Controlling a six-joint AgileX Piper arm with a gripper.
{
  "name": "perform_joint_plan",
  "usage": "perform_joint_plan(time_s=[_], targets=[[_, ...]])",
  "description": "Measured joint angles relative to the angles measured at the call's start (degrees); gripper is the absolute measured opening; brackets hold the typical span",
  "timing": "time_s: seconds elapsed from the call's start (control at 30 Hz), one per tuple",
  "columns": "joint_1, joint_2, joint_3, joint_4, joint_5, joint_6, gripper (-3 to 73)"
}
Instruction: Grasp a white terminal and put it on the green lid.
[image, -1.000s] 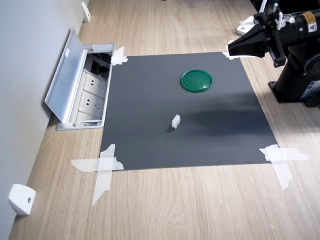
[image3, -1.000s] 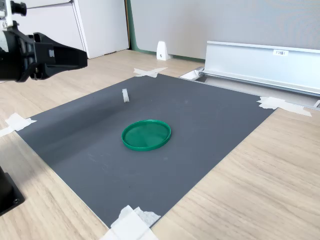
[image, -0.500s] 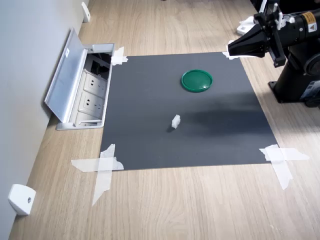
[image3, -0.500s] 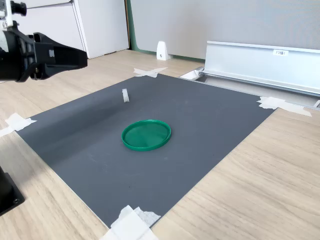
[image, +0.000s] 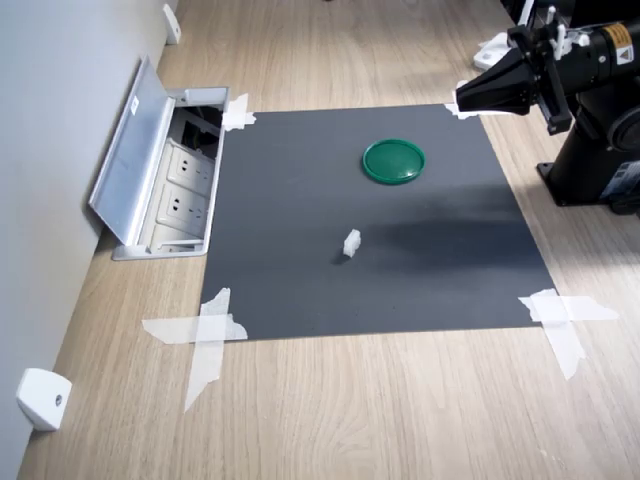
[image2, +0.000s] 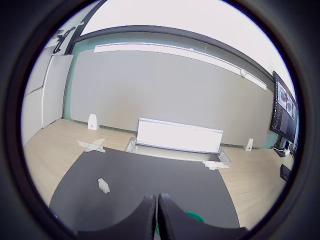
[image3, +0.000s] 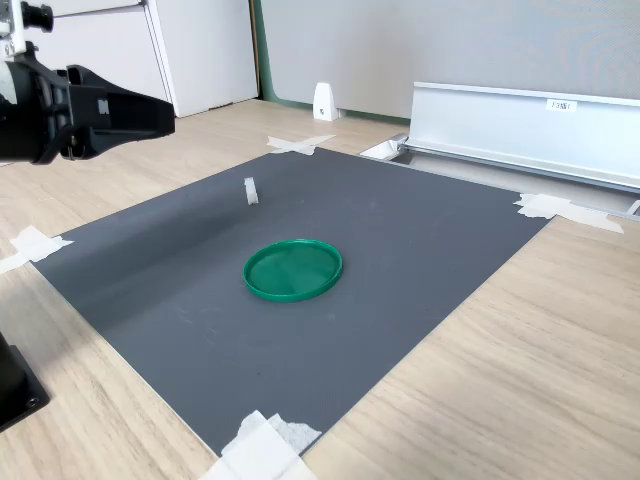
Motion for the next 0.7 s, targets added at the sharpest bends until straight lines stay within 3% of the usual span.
perform_joint_plan(time_s=[0.7], targets=[[0.00,2.76,-2.99,1.61,2.66,0.00,-0.9]])
